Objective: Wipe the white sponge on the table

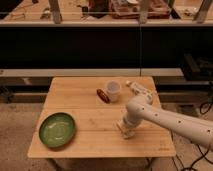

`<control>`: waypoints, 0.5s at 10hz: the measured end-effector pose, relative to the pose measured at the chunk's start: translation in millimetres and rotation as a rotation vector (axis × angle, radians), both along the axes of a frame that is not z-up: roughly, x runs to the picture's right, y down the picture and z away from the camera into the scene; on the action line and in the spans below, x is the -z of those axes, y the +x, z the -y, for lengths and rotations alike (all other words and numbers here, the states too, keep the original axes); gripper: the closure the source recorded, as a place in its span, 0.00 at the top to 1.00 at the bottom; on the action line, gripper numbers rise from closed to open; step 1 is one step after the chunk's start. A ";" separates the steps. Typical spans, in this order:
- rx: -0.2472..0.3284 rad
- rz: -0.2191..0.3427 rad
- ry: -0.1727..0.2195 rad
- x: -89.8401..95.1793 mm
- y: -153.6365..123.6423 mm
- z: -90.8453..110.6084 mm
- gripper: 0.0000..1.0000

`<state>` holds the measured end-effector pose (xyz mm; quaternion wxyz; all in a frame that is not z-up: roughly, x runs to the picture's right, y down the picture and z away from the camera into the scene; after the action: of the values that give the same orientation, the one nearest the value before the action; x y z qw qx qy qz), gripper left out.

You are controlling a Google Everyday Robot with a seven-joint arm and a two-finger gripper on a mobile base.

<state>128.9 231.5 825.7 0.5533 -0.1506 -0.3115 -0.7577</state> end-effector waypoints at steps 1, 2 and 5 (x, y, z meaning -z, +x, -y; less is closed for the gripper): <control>0.000 0.000 0.000 0.0 0.0 0.0 0.00; 0.000 0.000 0.000 0.0 0.0 0.0 0.00; 0.000 0.000 0.000 0.0 0.0 0.0 0.00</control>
<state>128.9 231.4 825.7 0.5533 -0.1506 -0.3115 -0.7577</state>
